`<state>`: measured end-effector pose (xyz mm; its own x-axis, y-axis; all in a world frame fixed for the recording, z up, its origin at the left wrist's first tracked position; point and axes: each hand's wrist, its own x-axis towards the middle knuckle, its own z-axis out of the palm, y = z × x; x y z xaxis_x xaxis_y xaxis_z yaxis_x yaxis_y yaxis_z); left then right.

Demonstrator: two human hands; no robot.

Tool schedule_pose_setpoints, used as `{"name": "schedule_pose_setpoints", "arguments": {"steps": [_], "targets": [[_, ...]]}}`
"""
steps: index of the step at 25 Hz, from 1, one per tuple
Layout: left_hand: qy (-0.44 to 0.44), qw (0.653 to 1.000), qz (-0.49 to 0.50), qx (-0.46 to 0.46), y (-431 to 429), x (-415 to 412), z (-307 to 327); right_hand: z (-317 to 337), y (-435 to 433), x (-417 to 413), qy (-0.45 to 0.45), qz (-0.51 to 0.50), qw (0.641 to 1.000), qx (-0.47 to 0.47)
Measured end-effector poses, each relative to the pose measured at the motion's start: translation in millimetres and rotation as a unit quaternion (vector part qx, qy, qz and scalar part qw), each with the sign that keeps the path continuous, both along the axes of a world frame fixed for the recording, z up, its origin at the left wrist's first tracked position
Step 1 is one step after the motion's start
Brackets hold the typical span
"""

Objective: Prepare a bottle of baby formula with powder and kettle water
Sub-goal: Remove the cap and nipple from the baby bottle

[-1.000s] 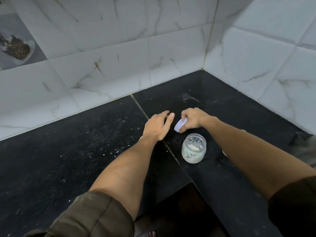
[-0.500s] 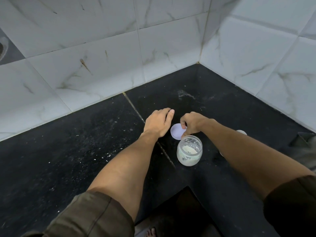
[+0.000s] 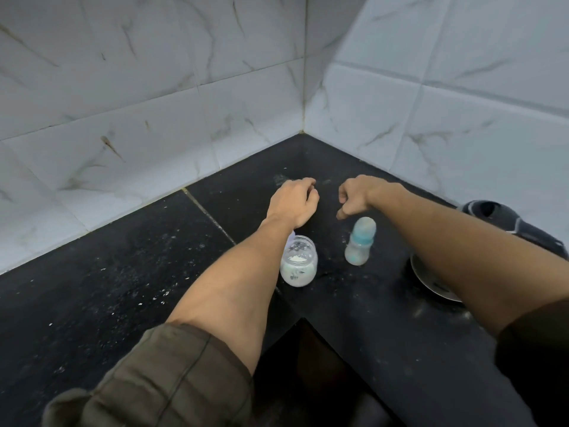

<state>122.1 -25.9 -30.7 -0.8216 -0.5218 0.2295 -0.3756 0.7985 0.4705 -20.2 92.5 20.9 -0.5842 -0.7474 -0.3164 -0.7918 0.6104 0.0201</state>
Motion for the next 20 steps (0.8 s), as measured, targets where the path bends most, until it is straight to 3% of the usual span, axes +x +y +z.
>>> {"name": "schedule_pose_setpoints", "arguments": {"steps": [6, 9, 20], "targets": [[0.006, 0.999, -0.03, 0.03, 49.0, -22.8, 1.6, -1.0, 52.4, 0.9, -0.037, -0.014, 0.999, 0.028], [-0.003, 0.998, -0.038, 0.052, 65.1, -23.9, -5.6, -21.4, 61.5, 7.3, -0.015, 0.01, 1.0, 0.017], [-0.08, 0.976, -0.089, 0.181, 107.5, -28.5, -20.3, 9.8, 94.5, 1.7, -0.083, -0.072, 0.989, -0.101]]}}
